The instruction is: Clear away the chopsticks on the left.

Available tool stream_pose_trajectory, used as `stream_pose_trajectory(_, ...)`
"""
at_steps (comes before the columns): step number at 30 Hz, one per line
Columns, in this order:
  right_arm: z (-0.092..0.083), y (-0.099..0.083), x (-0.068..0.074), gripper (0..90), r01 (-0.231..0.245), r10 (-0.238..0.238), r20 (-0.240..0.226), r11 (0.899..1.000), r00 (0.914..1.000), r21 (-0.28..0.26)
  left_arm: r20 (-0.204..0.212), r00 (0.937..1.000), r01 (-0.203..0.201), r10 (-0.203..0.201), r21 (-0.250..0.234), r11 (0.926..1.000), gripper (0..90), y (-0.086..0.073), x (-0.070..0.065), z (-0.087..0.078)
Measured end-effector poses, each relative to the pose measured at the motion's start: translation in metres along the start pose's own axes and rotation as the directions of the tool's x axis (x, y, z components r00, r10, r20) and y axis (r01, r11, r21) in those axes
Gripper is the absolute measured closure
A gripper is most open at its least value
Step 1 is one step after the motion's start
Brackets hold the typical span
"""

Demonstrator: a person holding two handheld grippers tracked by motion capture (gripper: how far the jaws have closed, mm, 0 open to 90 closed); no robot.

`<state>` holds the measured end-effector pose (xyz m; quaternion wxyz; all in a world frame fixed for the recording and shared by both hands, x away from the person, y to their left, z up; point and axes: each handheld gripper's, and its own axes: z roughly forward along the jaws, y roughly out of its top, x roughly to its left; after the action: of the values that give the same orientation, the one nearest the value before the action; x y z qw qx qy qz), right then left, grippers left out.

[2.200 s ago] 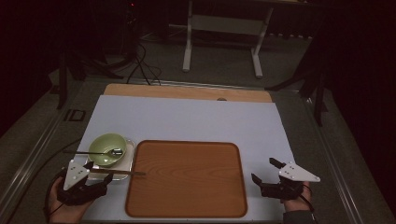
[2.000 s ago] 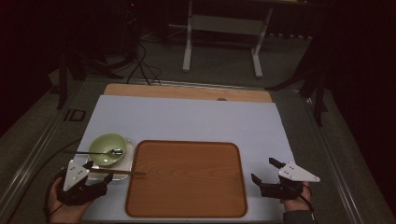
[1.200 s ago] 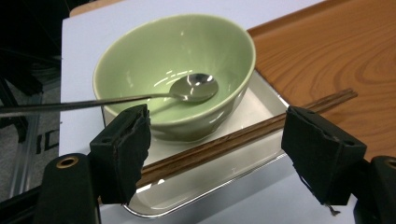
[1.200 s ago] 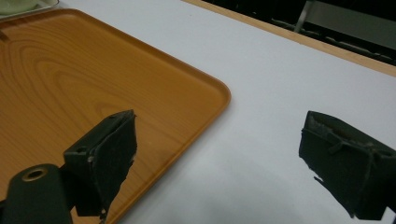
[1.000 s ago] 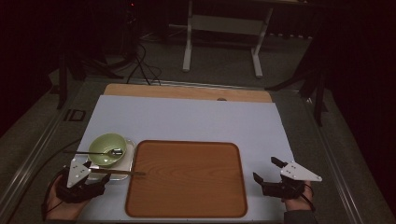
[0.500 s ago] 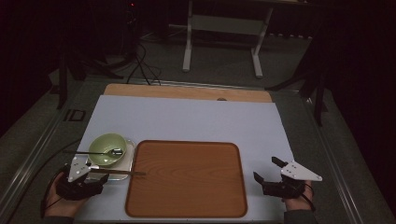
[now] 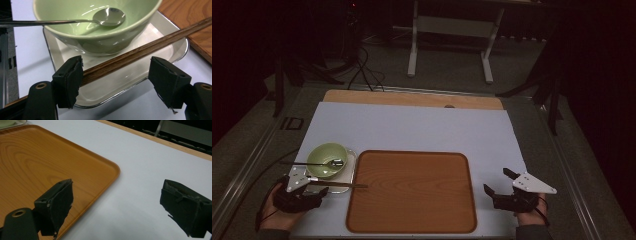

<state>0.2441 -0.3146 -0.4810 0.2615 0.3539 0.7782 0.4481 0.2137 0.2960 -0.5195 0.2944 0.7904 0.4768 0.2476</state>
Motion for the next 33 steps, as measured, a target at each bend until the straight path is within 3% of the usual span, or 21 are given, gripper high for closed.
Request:
stream_pose_trajectory(7,-0.0008,0.0001,-0.0005,10.8,-0.002,0.002,0.003,1.000,1.0000,-0.005,0.006,1.0000,-0.004,0.004,-0.001,1.0000,30.2,0.0000,-0.0010,-0.0006)
stream_pose_trajectory(12,-0.0004,0.0002,-0.0001,10.8,-0.002,0.002,-0.001,1.000,1.0000,-0.004,0.004,0.9995,-0.033,0.033,0.003,0.9995,27.4,0.0011,-0.0048,0.0019)
stream_pose_trajectory(23,0.0001,0.0003,0.0004,10.8,-0.001,0.001,-0.003,1.000,1.0000,-0.002,0.015,0.9999,-0.005,0.005,-0.007,1.0000,30.6,-0.0002,-0.0010,-0.0001)
stream_pose_trajectory(33,0.0009,0.0000,0.0006,10.8,-0.001,0.001,-0.007,1.000,1.0000,0.004,0.031,0.9991,-0.029,0.029,0.007,0.9996,28.6,0.0002,-0.0033,0.0028)
